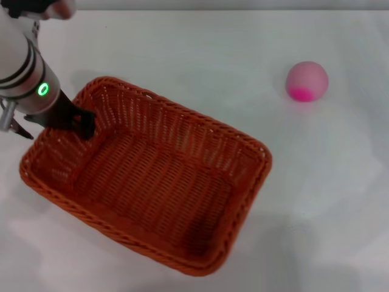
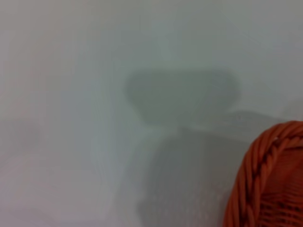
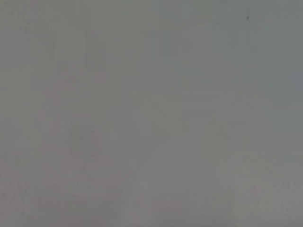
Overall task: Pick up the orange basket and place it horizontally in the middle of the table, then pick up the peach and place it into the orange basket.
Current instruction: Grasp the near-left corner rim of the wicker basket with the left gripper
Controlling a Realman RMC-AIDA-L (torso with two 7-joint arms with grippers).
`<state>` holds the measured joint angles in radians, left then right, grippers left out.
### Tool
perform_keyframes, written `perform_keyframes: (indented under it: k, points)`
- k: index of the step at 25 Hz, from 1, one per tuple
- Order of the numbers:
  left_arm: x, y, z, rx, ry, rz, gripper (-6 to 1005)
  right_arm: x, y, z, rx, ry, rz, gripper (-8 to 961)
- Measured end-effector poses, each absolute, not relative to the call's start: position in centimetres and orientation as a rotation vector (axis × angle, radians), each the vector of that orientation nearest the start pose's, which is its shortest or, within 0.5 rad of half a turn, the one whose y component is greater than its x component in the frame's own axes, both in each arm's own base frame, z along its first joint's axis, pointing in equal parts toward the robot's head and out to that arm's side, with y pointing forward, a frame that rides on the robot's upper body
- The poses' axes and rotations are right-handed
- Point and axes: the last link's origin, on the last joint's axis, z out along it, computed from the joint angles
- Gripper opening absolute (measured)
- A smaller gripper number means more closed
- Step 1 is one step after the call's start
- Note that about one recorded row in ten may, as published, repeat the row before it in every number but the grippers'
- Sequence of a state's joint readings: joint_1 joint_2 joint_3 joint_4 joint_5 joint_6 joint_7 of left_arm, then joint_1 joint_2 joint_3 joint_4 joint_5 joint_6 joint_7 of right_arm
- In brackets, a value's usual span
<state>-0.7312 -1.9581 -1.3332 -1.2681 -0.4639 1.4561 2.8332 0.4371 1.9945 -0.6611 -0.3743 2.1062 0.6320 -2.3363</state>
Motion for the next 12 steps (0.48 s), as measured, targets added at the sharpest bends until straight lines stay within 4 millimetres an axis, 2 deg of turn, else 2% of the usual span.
perform_keyframes:
  k: [3, 6, 12]
  points:
    - [-17.0, 36.0, -3.0, -2.051, -1.345, 0.63, 381, 41.3, 36.5, 9.1, -1.473, 0.893, 0.417, 405]
    - [-16.1, 35.2, -3.6, -2.087, -1.343, 0.64, 328, 41.2, 36.5, 9.1, -1.474, 0.891, 0.42, 405]
    - [-15.2, 34.2, -3.2, -2.132, -1.368, 0.556, 259, 41.2, 36.6, 9.1, -1.476, 0.889, 0.421, 405]
